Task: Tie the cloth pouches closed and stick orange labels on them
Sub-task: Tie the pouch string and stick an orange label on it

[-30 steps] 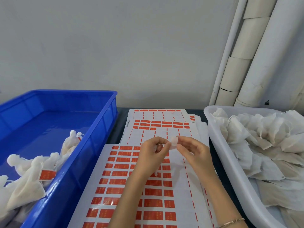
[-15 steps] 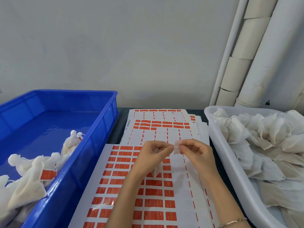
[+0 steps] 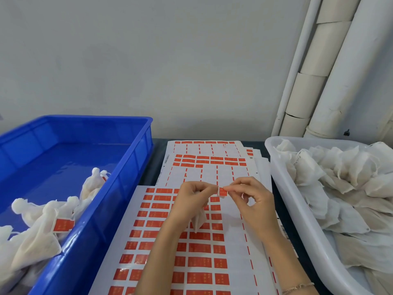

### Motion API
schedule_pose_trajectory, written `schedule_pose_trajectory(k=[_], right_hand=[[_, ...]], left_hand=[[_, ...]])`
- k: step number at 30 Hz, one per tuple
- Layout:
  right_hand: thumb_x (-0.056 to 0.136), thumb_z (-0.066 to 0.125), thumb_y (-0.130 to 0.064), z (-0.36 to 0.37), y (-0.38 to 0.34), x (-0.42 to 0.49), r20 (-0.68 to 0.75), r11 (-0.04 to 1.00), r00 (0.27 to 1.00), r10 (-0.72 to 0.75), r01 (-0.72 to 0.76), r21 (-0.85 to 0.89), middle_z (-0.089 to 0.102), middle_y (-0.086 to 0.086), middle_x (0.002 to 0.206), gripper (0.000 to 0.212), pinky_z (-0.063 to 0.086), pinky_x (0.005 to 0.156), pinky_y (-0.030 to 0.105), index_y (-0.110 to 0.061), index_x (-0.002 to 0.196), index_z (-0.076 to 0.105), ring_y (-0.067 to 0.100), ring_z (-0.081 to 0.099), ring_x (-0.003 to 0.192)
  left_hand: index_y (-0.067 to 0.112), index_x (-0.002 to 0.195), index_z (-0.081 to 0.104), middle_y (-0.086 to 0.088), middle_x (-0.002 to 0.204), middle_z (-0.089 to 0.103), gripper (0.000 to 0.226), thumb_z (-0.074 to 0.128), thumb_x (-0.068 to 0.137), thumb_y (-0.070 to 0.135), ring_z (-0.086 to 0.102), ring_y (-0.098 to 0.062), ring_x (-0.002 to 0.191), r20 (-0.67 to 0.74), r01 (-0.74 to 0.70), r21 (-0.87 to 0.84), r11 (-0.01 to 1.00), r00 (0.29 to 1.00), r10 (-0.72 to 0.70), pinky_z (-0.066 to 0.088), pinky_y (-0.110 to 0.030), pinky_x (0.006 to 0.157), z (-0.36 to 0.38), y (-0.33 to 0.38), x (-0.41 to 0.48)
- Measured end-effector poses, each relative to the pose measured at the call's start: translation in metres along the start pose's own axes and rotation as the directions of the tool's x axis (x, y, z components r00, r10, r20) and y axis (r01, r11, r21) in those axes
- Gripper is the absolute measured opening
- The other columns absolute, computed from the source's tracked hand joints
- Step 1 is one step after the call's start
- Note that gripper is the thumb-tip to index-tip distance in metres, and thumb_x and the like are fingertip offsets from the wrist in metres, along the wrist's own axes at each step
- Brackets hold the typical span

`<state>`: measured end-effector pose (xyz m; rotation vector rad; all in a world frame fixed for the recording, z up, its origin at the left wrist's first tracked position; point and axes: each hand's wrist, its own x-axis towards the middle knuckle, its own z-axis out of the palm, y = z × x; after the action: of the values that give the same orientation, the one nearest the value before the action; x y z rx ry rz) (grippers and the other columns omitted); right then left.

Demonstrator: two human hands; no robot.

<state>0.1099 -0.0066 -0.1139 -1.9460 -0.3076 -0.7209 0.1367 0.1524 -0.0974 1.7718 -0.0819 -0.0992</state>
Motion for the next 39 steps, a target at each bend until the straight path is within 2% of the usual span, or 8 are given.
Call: schedule_pose_trajectory(k=[8,15,21,24,29,31,34,39], right_hand=[[0.076,0.069,-0.026,0.000,-0.001,-0.002,-0.018,0.995,0.998,-0.053,0.051,-0.087,0.062,-0.011,0.100,0.016,0.047,0.070,0.005,-0.022,0.089,0.076,0.007,0.061,0.083],[0.077,0.076,-0.017,0.003,0.004,-0.005,0.045,0.978,0.996,-0.072,0.079,-0.192,0.060,-0.012,0.105,0.026,0.047,0.066,0.005,-0.029,0.100,0.073,0.009,0.059,0.080],[0.072,0.072,-0.036,0.005,-0.002,-0.003,-0.028,0.999,0.999,0.045,-0.045,-0.014,0.065,-0.013,0.098,0.019,0.050,0.061,0.009,-0.037,0.091,0.069,0.009,0.062,0.076],[0.073,0.075,-0.034,0.005,-0.003,-0.001,-0.050,0.978,0.982,0.184,-0.178,0.104,0.069,-0.016,0.093,0.029,0.053,0.064,0.011,-0.034,0.101,0.066,0.004,0.066,0.079],[0.070,0.074,-0.037,0.003,-0.003,0.001,0.057,0.931,0.956,0.286,-0.292,0.218,0.073,-0.015,0.083,0.021,0.056,0.067,0.016,-0.028,0.090,0.073,0.008,0.070,0.078],[0.072,0.076,-0.031,0.003,-0.001,0.001,0.042,0.931,0.954,0.298,-0.300,0.208,0.073,-0.016,0.081,0.014,0.053,0.064,0.011,-0.027,0.085,0.074,0.006,0.069,0.078],[0.075,0.078,-0.023,0.003,0.002,-0.001,0.006,0.937,0.948,0.318,-0.315,0.153,0.072,-0.019,0.080,0.010,0.051,0.065,0.008,-0.026,0.083,0.074,0.002,0.068,0.081],[0.081,0.074,-0.018,0.002,0.002,0.001,-0.013,0.915,0.931,0.366,-0.357,0.186,0.072,-0.014,0.079,0.007,0.056,0.064,0.016,-0.022,0.085,0.071,0.007,0.069,0.076]], left_hand=[[0.022,0.074,0.073,0.007,0.049,0.055,0.020,0.067,0.087,0.035,0.048,-0.002,0.045,0.017,0.066,-0.040,0.997,0.998,-0.065,0.042,-0.009,0.049,-0.001,0.000,0.001],[0.017,0.076,0.074,0.002,0.052,0.056,0.023,0.066,0.087,0.035,0.047,-0.003,0.046,0.012,0.088,-0.078,0.993,0.996,-0.087,0.043,-0.014,0.053,-0.002,-0.001,0.003],[0.019,0.079,0.075,0.004,0.051,0.054,0.020,0.065,0.089,0.032,0.045,-0.002,0.045,0.062,0.074,-0.096,0.993,0.996,-0.068,0.041,-0.012,0.052,0.000,-0.001,0.001],[0.023,0.078,0.076,0.004,0.055,0.056,0.018,0.065,0.087,0.035,0.047,-0.001,0.047,0.108,0.026,-0.126,0.992,0.994,-0.013,0.041,-0.011,0.053,0.003,0.000,-0.002],[0.031,0.075,0.074,0.014,0.075,0.070,0.011,0.069,0.083,0.036,0.063,0.004,0.071,0.062,-0.112,-0.069,0.991,0.991,0.116,0.046,-0.012,0.063,0.004,0.002,-0.003],[0.032,0.075,0.073,0.018,0.079,0.071,0.011,0.069,0.085,0.032,0.063,0.005,0.083,0.036,-0.176,-0.032,0.984,0.984,0.177,0.047,-0.007,0.063,0.005,0.002,-0.003],[0.040,0.074,0.069,0.025,0.077,0.068,0.018,0.068,0.086,0.027,0.062,0.006,0.084,0.014,-0.253,0.059,0.966,0.968,0.252,0.044,-0.001,0.063,0.008,0.001,-0.004],[0.042,0.090,0.063,0.026,0.097,0.063,0.029,0.049,0.096,0.017,0.057,0.004,0.099,0.067,-0.223,0.095,0.970,0.974,0.217,0.047,-0.007,0.076,0.007,0.004,-0.008]])
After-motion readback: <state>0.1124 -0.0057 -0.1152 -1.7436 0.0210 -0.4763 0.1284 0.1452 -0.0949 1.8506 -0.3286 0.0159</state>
